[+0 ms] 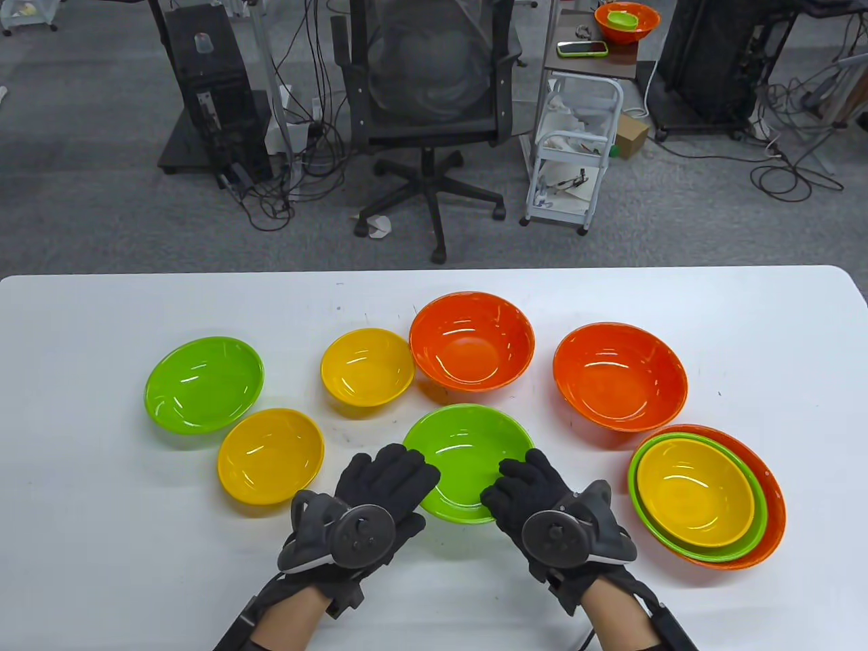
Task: Nest bowls by size, largest on bottom, smallest on top
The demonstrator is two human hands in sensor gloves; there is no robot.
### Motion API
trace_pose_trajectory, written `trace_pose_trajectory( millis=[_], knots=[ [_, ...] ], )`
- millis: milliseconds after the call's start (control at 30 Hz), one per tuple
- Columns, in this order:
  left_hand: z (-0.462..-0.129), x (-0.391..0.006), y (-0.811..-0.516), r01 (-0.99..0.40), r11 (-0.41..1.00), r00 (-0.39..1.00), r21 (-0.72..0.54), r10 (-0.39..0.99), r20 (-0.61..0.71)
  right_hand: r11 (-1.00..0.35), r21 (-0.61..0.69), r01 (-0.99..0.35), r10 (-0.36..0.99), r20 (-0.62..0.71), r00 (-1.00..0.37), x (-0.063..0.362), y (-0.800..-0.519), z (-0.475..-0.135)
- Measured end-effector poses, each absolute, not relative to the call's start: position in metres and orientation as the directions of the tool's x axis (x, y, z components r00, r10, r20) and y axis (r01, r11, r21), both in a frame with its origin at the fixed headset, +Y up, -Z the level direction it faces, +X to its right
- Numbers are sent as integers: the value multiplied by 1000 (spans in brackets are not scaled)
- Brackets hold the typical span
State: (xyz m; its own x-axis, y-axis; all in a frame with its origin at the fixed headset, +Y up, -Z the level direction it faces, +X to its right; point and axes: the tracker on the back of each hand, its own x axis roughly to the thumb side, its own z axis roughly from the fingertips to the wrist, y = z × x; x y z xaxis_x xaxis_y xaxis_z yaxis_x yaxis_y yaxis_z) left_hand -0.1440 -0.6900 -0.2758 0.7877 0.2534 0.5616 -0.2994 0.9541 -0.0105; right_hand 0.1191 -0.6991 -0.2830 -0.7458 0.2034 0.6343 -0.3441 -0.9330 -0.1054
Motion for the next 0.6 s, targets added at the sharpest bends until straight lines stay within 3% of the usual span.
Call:
trace_pose_trajectory(
  millis=[267,400,600],
  knots=[
    [-293,-178,-695,-345,938,832,-28,319,454,-896,-262,-360,213,457,-863,164,-682,-311],
    [-298,-191,-699,-355,934,849,-42,341,405,-856,-303,-419,331,301,-894,186,-674,-332],
    [-304,-198,-705,-378,923,850,-76,378,368,-881,-353,-314,324,32,-945,199,-665,-367]
  ],
)
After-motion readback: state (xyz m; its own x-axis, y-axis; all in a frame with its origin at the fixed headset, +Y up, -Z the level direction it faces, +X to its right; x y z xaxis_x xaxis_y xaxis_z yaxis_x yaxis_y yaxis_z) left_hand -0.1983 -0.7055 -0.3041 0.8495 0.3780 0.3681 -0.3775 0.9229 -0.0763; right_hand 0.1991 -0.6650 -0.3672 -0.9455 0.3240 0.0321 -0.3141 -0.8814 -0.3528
